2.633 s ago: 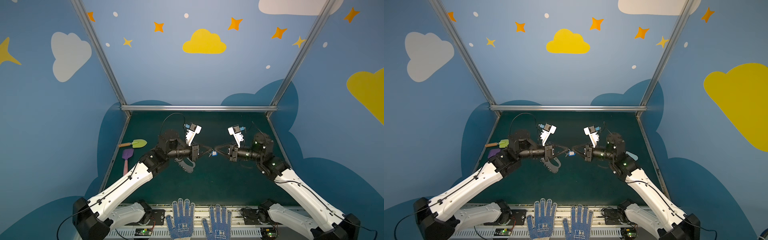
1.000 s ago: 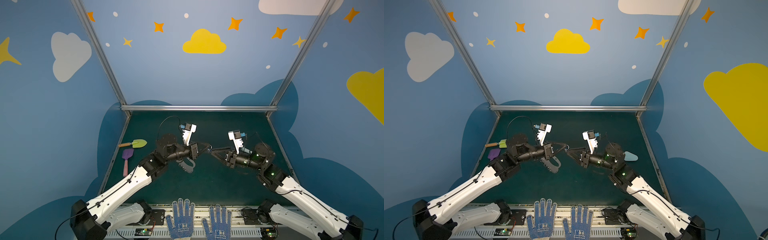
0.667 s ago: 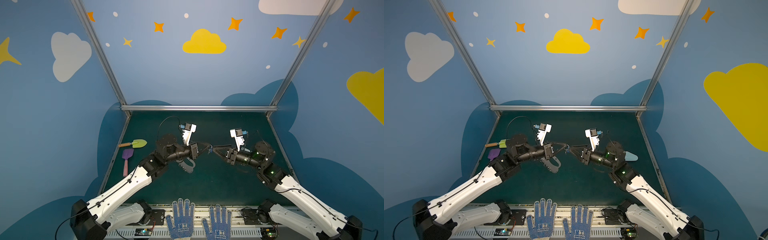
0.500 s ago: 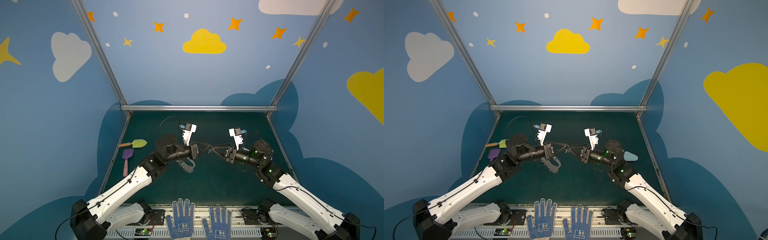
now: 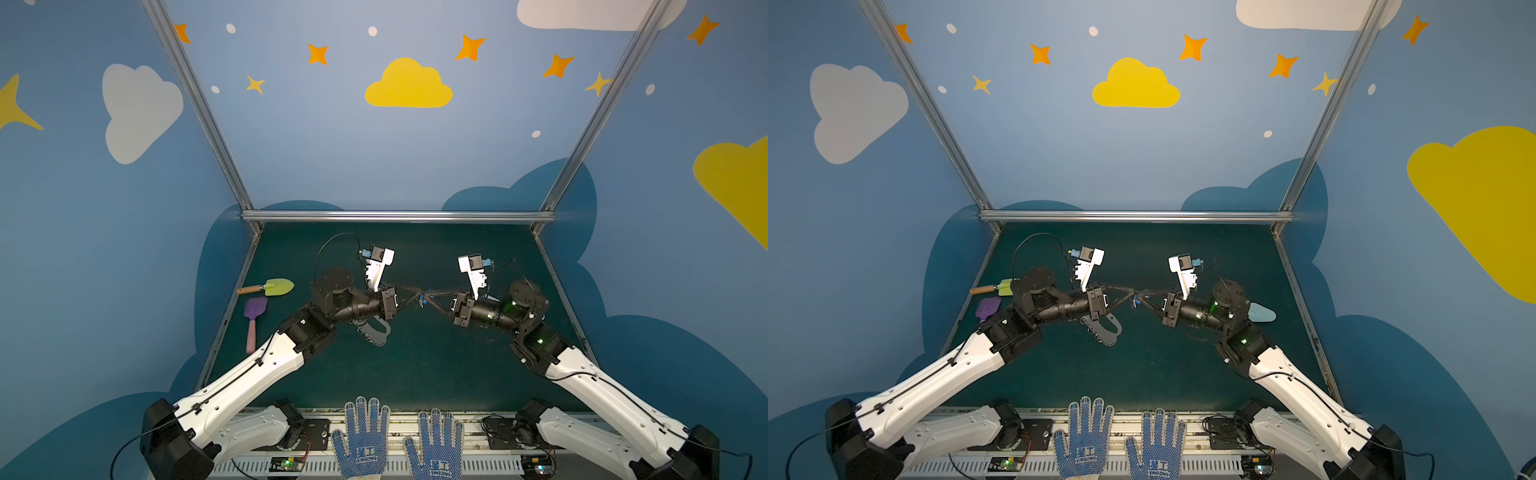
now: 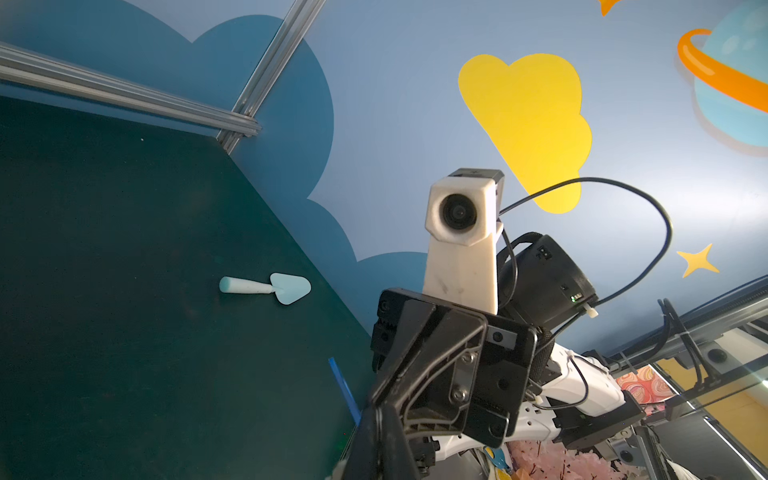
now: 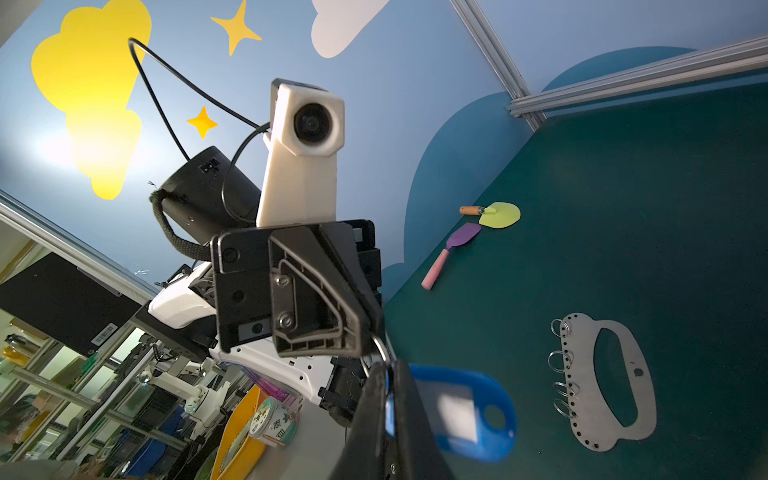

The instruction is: Put the keys on the keyring

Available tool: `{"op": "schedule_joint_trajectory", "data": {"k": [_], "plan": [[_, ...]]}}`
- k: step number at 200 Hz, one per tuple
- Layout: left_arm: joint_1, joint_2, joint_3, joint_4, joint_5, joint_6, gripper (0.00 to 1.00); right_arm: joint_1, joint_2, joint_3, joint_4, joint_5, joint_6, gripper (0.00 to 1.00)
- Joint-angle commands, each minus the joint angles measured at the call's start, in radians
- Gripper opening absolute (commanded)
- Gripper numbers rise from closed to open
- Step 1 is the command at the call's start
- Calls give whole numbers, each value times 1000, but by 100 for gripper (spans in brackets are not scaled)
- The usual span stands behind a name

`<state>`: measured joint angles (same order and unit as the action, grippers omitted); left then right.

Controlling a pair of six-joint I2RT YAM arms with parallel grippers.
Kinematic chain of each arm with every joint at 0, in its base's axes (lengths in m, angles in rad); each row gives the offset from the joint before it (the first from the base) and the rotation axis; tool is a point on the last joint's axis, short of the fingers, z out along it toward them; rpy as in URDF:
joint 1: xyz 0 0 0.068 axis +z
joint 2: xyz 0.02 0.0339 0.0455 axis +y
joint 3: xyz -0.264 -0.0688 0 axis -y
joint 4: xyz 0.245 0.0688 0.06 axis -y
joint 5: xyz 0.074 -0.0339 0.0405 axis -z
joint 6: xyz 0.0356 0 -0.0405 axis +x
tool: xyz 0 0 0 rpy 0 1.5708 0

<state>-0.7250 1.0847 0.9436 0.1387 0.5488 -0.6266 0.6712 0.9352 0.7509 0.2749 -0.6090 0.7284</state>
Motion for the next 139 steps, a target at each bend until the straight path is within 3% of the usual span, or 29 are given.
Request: {"op": "schedule_joint_trajectory", "data": {"k": [1, 92, 124, 139], "plan": [[-4, -2, -6, 34, 11, -2, 4, 1, 18, 46, 32, -49, 4, 9], [-4, -14, -18, 43, -20, -5, 4, 33, 50, 40, 116, -101, 66, 18], [-5, -17, -21, 52, -15, -9, 4, 32, 32, 36, 66, -43, 45, 12], [-6, -25, -26, 49, -25, -9, 4, 27, 22, 33, 54, -31, 44, 20]]}}
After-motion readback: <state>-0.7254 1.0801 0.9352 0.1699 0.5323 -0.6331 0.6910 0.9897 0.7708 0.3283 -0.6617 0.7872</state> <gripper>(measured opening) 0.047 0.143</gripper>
